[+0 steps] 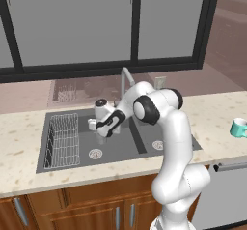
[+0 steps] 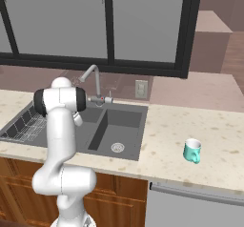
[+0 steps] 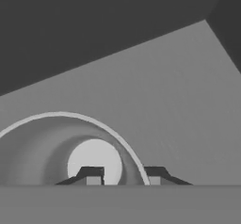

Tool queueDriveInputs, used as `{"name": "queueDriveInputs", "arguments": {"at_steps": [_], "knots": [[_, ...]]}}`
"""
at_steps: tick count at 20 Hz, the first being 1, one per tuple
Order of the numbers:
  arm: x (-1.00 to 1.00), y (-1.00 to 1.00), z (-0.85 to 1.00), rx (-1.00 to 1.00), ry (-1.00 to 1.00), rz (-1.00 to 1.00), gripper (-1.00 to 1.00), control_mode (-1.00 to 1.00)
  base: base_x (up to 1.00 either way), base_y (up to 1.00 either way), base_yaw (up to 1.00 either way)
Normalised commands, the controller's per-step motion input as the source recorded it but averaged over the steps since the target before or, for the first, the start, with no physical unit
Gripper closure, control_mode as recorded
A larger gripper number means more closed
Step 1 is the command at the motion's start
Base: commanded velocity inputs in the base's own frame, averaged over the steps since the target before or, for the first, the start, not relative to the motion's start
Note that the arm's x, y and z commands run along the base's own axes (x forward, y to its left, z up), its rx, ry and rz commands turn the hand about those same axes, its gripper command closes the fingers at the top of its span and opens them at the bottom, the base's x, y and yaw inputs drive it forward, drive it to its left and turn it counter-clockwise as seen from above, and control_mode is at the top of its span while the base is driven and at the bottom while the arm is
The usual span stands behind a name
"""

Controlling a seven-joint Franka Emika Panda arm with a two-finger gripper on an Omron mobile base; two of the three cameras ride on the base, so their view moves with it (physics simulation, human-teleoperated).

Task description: Move any existing items from the left basin to the right basin for drying. Then move the mug from the counter to the left basin of the sink for washing.

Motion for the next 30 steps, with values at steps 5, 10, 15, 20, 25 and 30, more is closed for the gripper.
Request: {"name": "queueDriveInputs", "arguments": {"at_steps": [5,10,15,20,25,30], "knots": [[-0.05,0.00,0.00,0.00,0.00,0.00,1.00,-1.00,0.00,0.00,0.00],[-0.28,0.00,0.03,0.00,-0.06,-0.01,1.00,-1.00,0.00,0.00,0.00],[-0.42,0.00,0.25,0.00,-0.10,-0.05,1.00,-1.00,0.00,0.00,0.00],[-0.29,0.00,0.46,0.00,-0.06,-0.09,1.00,-1.00,0.00,0.00,0.00],[-0.10,0.00,0.55,0.00,0.00,-0.12,1.00,-1.00,0.00,0.00,0.00],[-0.03,-0.02,0.58,0.00,0.00,-0.12,1.00,-1.00,0.00,0.00,0.00]]}}
